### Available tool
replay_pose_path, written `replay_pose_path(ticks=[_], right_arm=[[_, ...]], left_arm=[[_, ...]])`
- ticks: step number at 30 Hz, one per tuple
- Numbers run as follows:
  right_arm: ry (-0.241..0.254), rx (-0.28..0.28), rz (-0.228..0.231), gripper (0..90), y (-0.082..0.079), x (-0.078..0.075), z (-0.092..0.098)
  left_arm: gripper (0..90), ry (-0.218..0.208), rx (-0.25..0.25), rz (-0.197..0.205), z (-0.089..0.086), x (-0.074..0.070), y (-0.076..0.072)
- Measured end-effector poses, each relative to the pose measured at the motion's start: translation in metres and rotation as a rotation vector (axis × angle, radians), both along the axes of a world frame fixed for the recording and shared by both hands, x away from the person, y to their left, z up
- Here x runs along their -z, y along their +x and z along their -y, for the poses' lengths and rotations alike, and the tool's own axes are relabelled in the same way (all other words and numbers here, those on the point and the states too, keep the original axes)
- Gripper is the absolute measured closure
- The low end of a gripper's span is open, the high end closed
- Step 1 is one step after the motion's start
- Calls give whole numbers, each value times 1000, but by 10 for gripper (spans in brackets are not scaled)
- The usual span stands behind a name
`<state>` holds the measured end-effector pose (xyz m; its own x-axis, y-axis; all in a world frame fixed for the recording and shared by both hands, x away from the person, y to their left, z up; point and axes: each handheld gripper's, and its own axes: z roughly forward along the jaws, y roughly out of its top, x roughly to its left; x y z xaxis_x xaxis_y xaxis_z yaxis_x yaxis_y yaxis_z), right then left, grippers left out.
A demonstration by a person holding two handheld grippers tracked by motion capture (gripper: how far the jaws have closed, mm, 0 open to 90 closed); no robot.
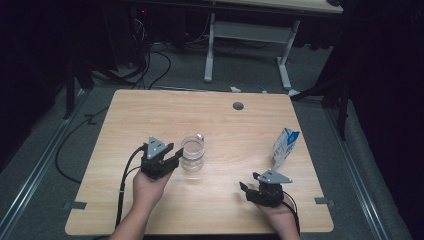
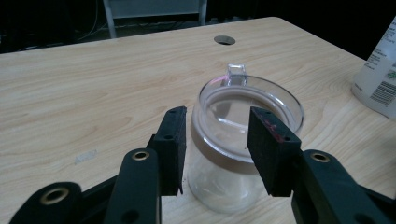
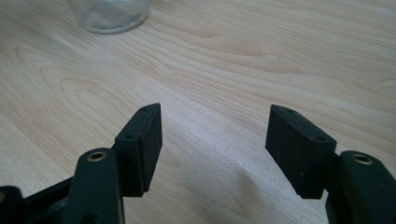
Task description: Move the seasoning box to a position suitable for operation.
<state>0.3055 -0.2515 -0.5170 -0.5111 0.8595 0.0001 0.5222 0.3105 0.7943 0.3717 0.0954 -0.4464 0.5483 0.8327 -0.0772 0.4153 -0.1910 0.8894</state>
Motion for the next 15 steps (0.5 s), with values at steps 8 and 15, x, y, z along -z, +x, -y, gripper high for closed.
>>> replay_pose_path(ticks=[8, 15], right_arm=[[4, -3, -1, 365, 1, 0, 1], [9, -2, 2, 365, 1, -1, 2]], left_arm=[[634, 27, 8, 10, 15, -11, 16], [671, 33, 5, 6, 24, -13, 31]])
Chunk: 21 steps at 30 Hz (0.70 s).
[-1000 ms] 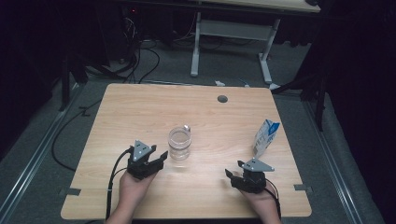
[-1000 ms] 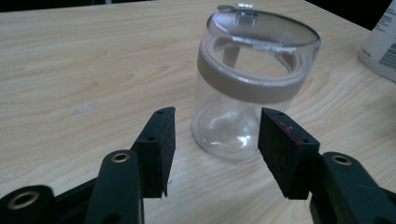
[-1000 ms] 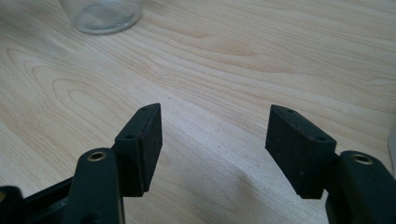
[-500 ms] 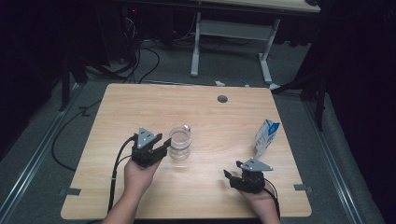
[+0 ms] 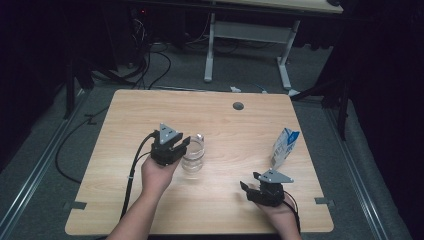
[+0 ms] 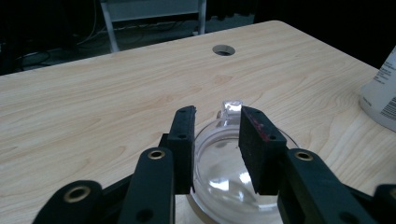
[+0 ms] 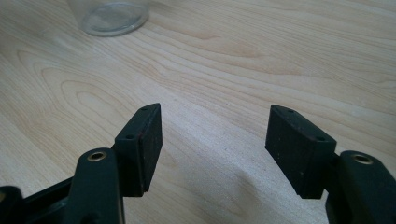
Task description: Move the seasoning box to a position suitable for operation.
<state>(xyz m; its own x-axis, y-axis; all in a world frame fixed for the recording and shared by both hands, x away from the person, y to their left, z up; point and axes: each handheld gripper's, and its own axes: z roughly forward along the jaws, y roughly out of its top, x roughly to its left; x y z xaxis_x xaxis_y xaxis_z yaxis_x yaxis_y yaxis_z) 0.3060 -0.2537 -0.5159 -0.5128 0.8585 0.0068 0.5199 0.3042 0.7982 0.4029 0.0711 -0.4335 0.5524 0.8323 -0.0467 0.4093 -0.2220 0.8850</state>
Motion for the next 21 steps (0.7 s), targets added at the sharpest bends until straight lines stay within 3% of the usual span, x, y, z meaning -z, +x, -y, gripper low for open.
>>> replay_pose_path(ticks=[2, 6, 15, 21], right_arm=[[-1, -2, -1, 365, 0, 0, -1], [-3, -3, -4, 365, 0, 0, -2], [-5, -8, -4, 365, -1, -1, -2], [-6, -14, 0, 365, -1, -1, -3]], left_arm=[[696, 11, 7, 2, 4, 0, 4], [748, -18, -1, -39, 8, 1, 14], [894, 56, -22, -87, 24, 3, 29], [900, 92, -26, -93, 37, 4, 37]])
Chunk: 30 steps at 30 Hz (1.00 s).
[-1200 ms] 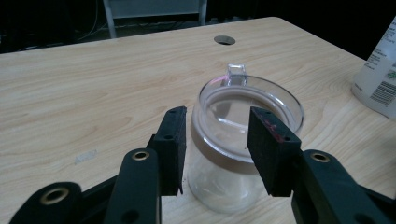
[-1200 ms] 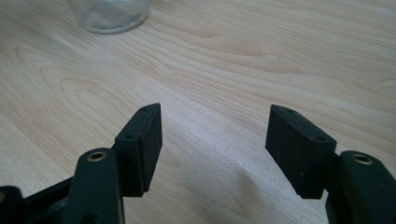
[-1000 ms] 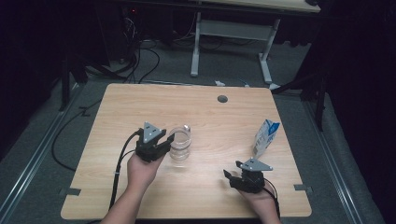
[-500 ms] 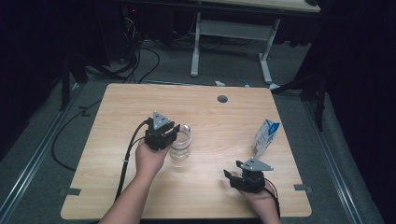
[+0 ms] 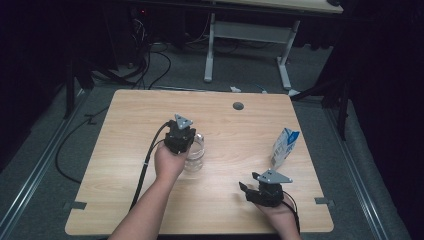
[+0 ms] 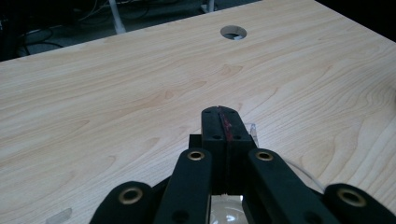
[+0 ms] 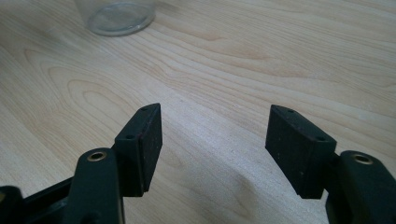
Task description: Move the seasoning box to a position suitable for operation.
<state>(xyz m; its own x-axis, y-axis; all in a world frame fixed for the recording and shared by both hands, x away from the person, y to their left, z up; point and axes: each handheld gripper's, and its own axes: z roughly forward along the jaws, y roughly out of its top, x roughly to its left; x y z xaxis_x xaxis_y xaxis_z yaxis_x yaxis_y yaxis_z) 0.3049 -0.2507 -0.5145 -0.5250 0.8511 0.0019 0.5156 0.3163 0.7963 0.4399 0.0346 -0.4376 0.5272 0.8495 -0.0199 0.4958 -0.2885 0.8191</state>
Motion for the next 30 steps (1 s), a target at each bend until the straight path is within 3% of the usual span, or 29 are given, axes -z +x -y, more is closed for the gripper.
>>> replay_pose_path(ticks=[8, 21, 30], right_arm=[[-5, -2, 7, 362, -1, -2, 1], [-10, -2, 7, 362, -1, -2, -1], [-11, -7, 10, 362, -2, -2, -2]], left_arm=[[900, 99, -9, 17, 12, 3, 3], [900, 52, -2, -11, 8, 4, 3], [900, 46, -1, -9, 5, 4, -12]])
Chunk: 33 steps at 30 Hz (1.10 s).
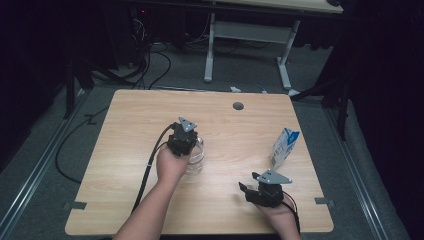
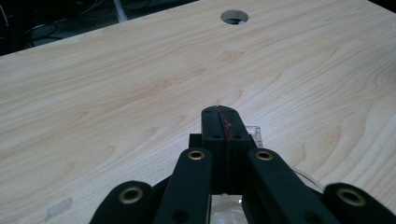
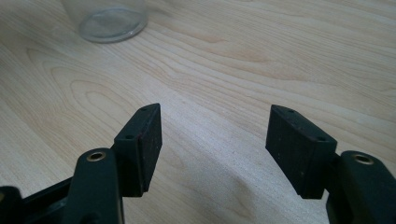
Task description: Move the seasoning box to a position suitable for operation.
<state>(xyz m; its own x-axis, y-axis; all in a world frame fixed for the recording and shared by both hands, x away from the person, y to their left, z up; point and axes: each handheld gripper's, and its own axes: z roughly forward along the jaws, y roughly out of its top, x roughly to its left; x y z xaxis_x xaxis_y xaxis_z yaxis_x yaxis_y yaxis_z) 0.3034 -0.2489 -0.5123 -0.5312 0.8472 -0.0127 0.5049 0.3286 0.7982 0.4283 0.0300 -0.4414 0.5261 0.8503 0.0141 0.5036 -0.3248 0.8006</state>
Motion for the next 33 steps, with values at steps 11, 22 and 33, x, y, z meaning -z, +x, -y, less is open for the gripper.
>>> replay_pose_path(ticks=[11, 22, 33], right_arm=[[-3, -4, 2, 362, -1, -1, -2], [-13, -7, -3, 362, 0, 2, -5], [-12, -5, -9, 364, 0, 5, -5]], left_arm=[[900, 3, -2, -3, -3, 0, -33], [900, -46, -9, 65, -33, -18, -38], [877, -71, -21, 79, -81, 16, -64]])
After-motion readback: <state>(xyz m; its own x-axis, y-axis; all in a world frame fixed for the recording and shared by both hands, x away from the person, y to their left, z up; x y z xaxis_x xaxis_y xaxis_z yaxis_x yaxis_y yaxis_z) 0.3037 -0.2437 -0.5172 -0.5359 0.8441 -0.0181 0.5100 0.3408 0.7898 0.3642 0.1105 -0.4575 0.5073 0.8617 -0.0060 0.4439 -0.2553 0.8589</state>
